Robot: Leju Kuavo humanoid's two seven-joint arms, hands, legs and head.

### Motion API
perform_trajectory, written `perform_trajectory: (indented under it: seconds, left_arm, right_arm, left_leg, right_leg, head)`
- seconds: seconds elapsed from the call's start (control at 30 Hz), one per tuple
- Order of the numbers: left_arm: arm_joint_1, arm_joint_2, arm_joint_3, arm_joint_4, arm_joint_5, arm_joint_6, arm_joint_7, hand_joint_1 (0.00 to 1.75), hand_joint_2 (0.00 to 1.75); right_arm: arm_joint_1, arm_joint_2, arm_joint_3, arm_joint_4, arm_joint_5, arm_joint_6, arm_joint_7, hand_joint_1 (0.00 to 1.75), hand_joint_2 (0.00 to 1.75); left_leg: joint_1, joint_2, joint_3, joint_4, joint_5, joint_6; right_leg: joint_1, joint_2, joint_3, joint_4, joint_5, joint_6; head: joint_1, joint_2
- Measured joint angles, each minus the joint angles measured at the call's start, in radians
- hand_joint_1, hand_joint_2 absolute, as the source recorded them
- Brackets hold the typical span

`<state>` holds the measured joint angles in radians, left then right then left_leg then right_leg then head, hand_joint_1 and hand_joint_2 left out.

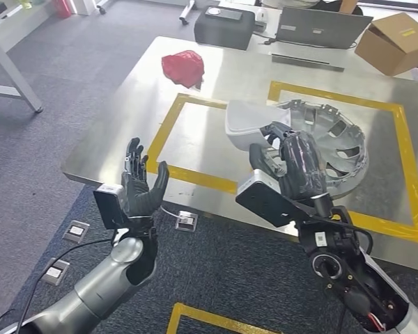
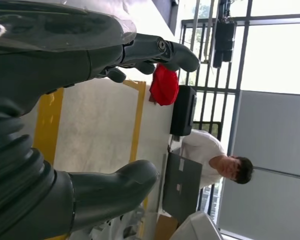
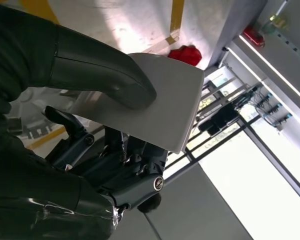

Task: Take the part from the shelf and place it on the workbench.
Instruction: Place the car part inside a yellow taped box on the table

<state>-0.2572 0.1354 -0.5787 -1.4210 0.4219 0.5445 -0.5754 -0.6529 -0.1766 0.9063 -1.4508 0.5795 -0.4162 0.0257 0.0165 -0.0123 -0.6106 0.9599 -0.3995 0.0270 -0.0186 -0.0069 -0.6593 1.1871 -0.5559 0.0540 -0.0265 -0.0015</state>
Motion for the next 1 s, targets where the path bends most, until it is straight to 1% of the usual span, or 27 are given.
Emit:
perform_trajectory:
  seconds: [0.03,0.07,0.1,0.13,0.17,0.2,0.23,0.27,0.3,0.37,0.4,0.43,0.47,0.5,0.53,0.57,0.6,0.63,0.67,0.7,0.73,0.77,0.8,0.83,0.9,0.93,1.0]
  left_arm:
    - [0.002,0.000,0.000,0.000,0.000,0.001,0.001,0.00,1.75]
    - [0.003,0.000,0.000,0.000,0.000,0.002,0.001,0.00,1.75]
    - [0.004,0.000,0.000,0.000,0.000,0.003,0.002,0.00,1.75]
    - [0.005,0.000,0.000,-0.001,0.000,0.003,0.003,0.00,1.75]
    - [0.005,0.000,0.000,-0.002,-0.001,0.004,0.003,0.00,1.75]
    - [0.004,0.000,0.000,-0.004,-0.002,0.004,0.003,0.00,1.75]
    - [0.004,-0.001,0.000,-0.005,-0.003,0.005,0.004,0.00,1.75]
    - [0.005,-0.001,0.000,-0.006,-0.004,0.005,0.005,0.00,1.75]
    - [0.005,-0.001,0.000,-0.007,-0.005,0.005,0.006,0.00,1.75]
    - [0.006,0.000,0.000,-0.009,-0.006,0.007,0.007,0.00,1.75]
    - [0.005,0.000,0.001,-0.010,-0.007,0.009,0.006,0.00,1.75]
    - [0.004,0.001,0.002,-0.010,-0.007,0.010,0.006,0.00,1.75]
    - [0.003,0.001,0.002,-0.010,-0.008,0.012,0.006,0.00,1.75]
    - [0.003,0.001,0.002,-0.010,-0.008,0.012,0.006,0.00,1.75]
    - [0.005,0.001,0.002,-0.010,-0.008,0.013,0.006,0.00,1.75]
    - [0.007,0.001,0.002,-0.010,-0.008,0.013,0.006,0.00,1.75]
    - [0.008,0.002,0.002,-0.010,-0.008,0.013,0.006,0.00,1.75]
    - [0.008,0.002,0.002,-0.010,-0.008,0.013,0.006,0.00,1.75]
    - [0.008,0.003,0.002,-0.010,-0.008,0.013,0.006,0.00,1.75]
    - [0.007,0.003,0.002,-0.010,-0.008,0.013,0.006,0.00,1.75]
    - [0.006,0.003,0.002,-0.010,-0.008,0.013,0.005,0.00,1.75]
    - [0.006,0.003,0.002,-0.010,-0.008,0.013,0.005,0.00,1.75]
    - [0.006,0.003,0.002,-0.010,-0.008,0.013,0.004,0.00,1.75]
    - [0.006,0.003,0.002,-0.010,-0.008,0.013,0.003,0.00,1.75]
    - [0.005,0.003,0.002,-0.010,-0.008,0.011,0.003,0.00,1.75]
    - [0.004,0.002,0.002,-0.010,-0.008,0.010,0.003,0.00,1.75]
    - [0.002,0.002,0.002,-0.010,-0.007,0.006,0.003,0.00,1.75]
  right_arm:
    - [0.002,0.000,0.000,0.000,0.000,0.000,0.001,1.75,1.75]
    - [0.003,0.000,0.000,0.000,0.000,0.000,0.001,1.75,1.75]
    - [0.004,0.000,0.000,0.000,0.000,0.000,0.002,1.75,1.75]
    - [0.005,0.000,0.000,0.000,0.000,0.001,0.002,1.75,1.75]
    - [0.004,0.000,0.000,0.000,0.000,0.001,0.002,1.75,1.75]
    - [0.004,0.000,0.000,0.000,-0.001,0.001,0.002,1.75,1.75]
    - [0.002,0.000,0.000,0.000,-0.002,0.001,0.002,1.75,1.75]
    - [0.001,0.000,0.000,0.000,-0.003,0.001,0.001,1.75,1.75]
    - [0.000,0.000,0.000,0.000,-0.005,0.001,0.001,1.75,1.75]
    - [-0.001,0.001,0.000,0.000,-0.008,0.001,0.000,1.75,1.75]
    - [-0.002,0.001,0.000,0.000,-0.009,0.001,-0.001,1.75,1.75]
    - [-0.003,0.002,0.000,0.000,-0.010,0.001,-0.003,1.75,1.75]
    - [-0.004,0.002,0.000,0.000,-0.011,0.001,-0.005,1.75,1.75]
    - [-0.004,0.003,0.001,0.000,-0.012,0.001,-0.007,1.75,1.75]
    - [-0.005,0.003,0.002,0.000,-0.012,0.001,-0.008,1.75,1.75]
    - [-0.004,0.003,0.002,0.000,-0.013,0.001,-0.009,1.75,1.75]
    - [-0.004,0.003,0.003,0.001,-0.013,0.001,-0.009,1.75,1.75]
    - [-0.004,0.003,0.003,0.001,-0.014,0.001,-0.010,1.75,1.75]
    - [-0.005,0.004,0.003,0.001,-0.014,0.001,-0.011,1.75,1.75]
    - [-0.005,0.004,0.003,0.001,-0.015,0.001,-0.013,1.75,1.75]
    - [-0.005,0.005,0.003,0.001,-0.018,0.000,-0.015,1.75,1.75]
    - [-0.006,0.006,0.003,0.001,-0.021,0.000,-0.018,1.75,1.75]
    - [-0.006,0.006,0.003,0.001,-0.025,-0.001,-0.021,1.75,1.75]
    - [-0.006,0.006,0.003,0.001,-0.027,-0.002,-0.022,1.75,1.75]
    - [-0.007,0.007,0.003,0.002,-0.029,-0.002,-0.026,1.75,1.75]
    - [-0.009,0.008,0.003,0.004,-0.029,-0.001,-0.028,1.75,1.75]
    - [-0.015,0.010,0.003,0.008,-0.029,0.001,-0.033,1.75,1.75]
  left_leg:
    - [-0.003,-0.002,0.000,0.000,-0.001,0.002]
    - [-0.006,-0.005,0.001,0.001,-0.002,0.003]
    - [-0.010,-0.009,0.003,0.001,-0.003,0.005]
    - [-0.012,-0.013,0.007,0.001,-0.004,0.006]
    - [-0.014,-0.016,0.010,0.001,-0.005,0.006]
    - [-0.017,-0.018,0.012,0.001,-0.006,0.005]
    - [-0.017,-0.021,0.011,0.001,-0.006,0.003]
    - [-0.016,-0.022,0.008,0.000,-0.005,0.000]
    - [-0.015,-0.024,0.006,-0.001,-0.003,-0.005]
    - [-0.016,-0.024,0.005,0.000,-0.003,-0.013]
    - [-0.018,-0.021,-0.001,0.015,-0.015,-0.018]
    - [-0.018,-0.016,-0.019,0.054,-0.037,-0.025]
    - [-0.014,-0.009,-0.047,0.114,-0.068,-0.031]
    - [-0.011,-0.004,-0.084,0.188,-0.100,-0.037]
    - [-0.006,-0.001,-0.119,0.253,-0.123,-0.043]
    - [-0.003,0.002,-0.139,0.289,-0.128,-0.048]
    - [0.001,0.004,-0.139,0.284,-0.113,-0.051]
    - [0.004,0.006,-0.117,0.234,-0.081,-0.054]
    - [0.007,0.009,-0.079,0.156,-0.043,-0.057]
    - [0.007,0.011,-0.042,0.083,-0.015,-0.057]
    - [0.007,0.011,-0.016,0.029,0.003,-0.053]
    - [0.006,0.011,-0.003,0.000,0.008,-0.047]
    - [0.005,0.008,-0.002,-0.004,0.006,-0.041]
    - [0.006,0.006,-0.002,-0.005,0.007,-0.038]
    - [0.004,0.004,-0.001,-0.005,0.006,-0.035]
    - [0.003,0.003,-0.001,-0.006,0.006,-0.033]
    - [0.001,0.002,-0.001,-0.005,0.005,-0.028]
  right_leg:
    - [0.001,0.001,-0.030,0.060,-0.019,-0.001]
    - [0.002,0.002,-0.045,0.087,-0.019,-0.004]
    - [0.005,0.003,-0.039,0.070,0.002,-0.010]
    - [0.008,0.005,-0.015,0.014,0.038,-0.017]
    - [0.013,0.009,0.018,-0.064,0.078,-0.028]
    - [0.017,0.015,0.051,-0.131,0.108,-0.037]
    - [0.021,0.019,0.075,-0.183,0.124,-0.045]
    - [0.024,0.022,0.088,-0.210,0.128,-0.049]
    - [0.026,0.022,0.094,-0.218,0.126,-0.051]
    - [0.020,0.017,0.103,-0.236,0.130,-0.052]
    - [0.016,0.014,0.108,-0.244,0.134,-0.053]
    - [0.011,0.011,0.113,-0.252,0.138,-0.055]
    - [0.009,0.008,0.116,-0.255,0.139,-0.056]
    - [0.008,0.005,0.116,-0.256,0.139,-0.058]
    - [0.008,0.002,0.116,-0.255,0.139,-0.058]
    - [0.008,0.000,0.116,-0.255,0.139,-0.057]
    - [0.007,-0.001,0.116,-0.254,0.138,-0.056]
    - [0.006,-0.002,0.116,-0.252,0.136,-0.054]
    - [0.005,-0.002,0.116,-0.248,0.133,-0.049]
    - [0.005,-0.002,0.114,-0.243,0.129,-0.043]
    - [0.006,-0.002,0.113,-0.239,0.125,-0.037]
    - [0.008,-0.002,0.111,-0.235,0.121,-0.033]
    - [0.011,-0.001,0.110,-0.233,0.119,-0.036]
    - [0.011,-0.001,0.110,-0.232,0.117,-0.043]
    - [0.012,-0.001,0.113,-0.235,0.117,-0.058]
    - [0.011,-0.002,0.115,-0.237,0.117,-0.059]
    - [0.011,-0.003,0.117,-0.242,0.119,-0.056]
  head:
    - [0.001,0.000]
    - [0.001,0.000]
    - [0.001,0.000]
    - [0.001,0.000]
    - [0.002,0.000]
    - [0.001,0.000]
    - [0.002,0.000]
    - [0.002,0.000]
    - [0.003,0.000]
    - [0.005,0.000]
    - [0.003,0.000]
    - [0.001,0.000]
    - [-0.002,0.000]
    - [-0.005,0.000]
    - [-0.006,0.000]
    - [-0.007,0.000]
    - [-0.007,0.000]
    - [-0.008,0.000]
    - [-0.008,0.000]
    - [-0.009,0.000]
    - [-0.009,0.000]
    - [-0.008,0.000]
    - [-0.007,0.000]
    - [-0.005,0.000]
    - [-0.002,0.000]
    - [-0.001,0.000]
    - [0.000,0.000]
